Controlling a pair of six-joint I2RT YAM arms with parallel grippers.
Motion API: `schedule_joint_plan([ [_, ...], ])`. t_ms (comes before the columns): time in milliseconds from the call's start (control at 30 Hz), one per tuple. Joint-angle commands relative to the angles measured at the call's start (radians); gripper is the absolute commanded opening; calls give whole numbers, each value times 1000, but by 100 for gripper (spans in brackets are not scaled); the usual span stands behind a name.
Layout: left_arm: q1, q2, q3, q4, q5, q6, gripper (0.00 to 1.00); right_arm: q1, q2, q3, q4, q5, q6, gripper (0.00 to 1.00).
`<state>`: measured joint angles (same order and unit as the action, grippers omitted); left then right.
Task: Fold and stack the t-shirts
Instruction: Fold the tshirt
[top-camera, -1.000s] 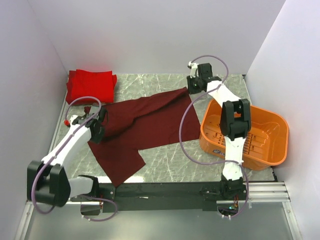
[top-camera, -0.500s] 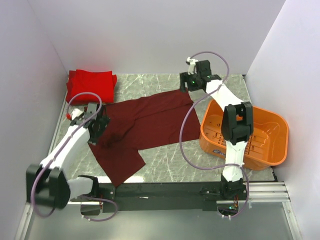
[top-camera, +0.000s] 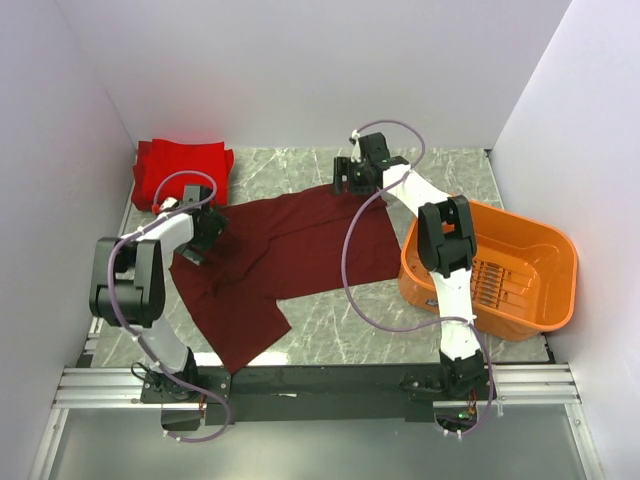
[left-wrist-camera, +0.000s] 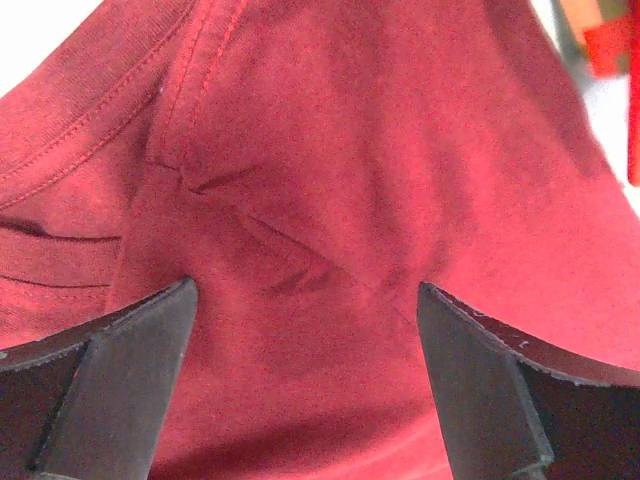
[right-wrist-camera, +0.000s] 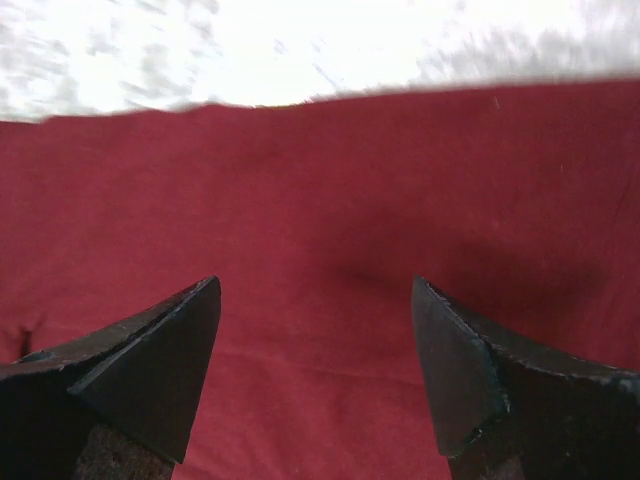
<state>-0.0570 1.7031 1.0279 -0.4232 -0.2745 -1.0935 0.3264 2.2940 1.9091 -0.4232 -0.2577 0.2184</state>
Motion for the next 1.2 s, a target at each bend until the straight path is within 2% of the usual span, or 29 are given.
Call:
schedule_joint_plan([
  [0,29,30,41,32,-17,30,99,-9,19,11,-28,14,48,83],
  [167,54,92,80,24,-25,98,99,-10,55,19,-62,-1,81,83],
  [433,129,127,121,37,14,155,100,-9,1,-122,-31,-2,108,83],
  [700,118,41,219,-32,89,179,99,-1,-60,-36,-26,14,90,84],
  [833,51,-116,177,-130,26,162,99,13,-149,-34,-22,46,68,84],
  [1067,-184,-387,-40,-308,-45,37,99,20,-303,-284,72,31,82,84],
  [1167,-291,-494,-135,-437,-54,-83,99,20,-337,-349,78,32,78,84],
])
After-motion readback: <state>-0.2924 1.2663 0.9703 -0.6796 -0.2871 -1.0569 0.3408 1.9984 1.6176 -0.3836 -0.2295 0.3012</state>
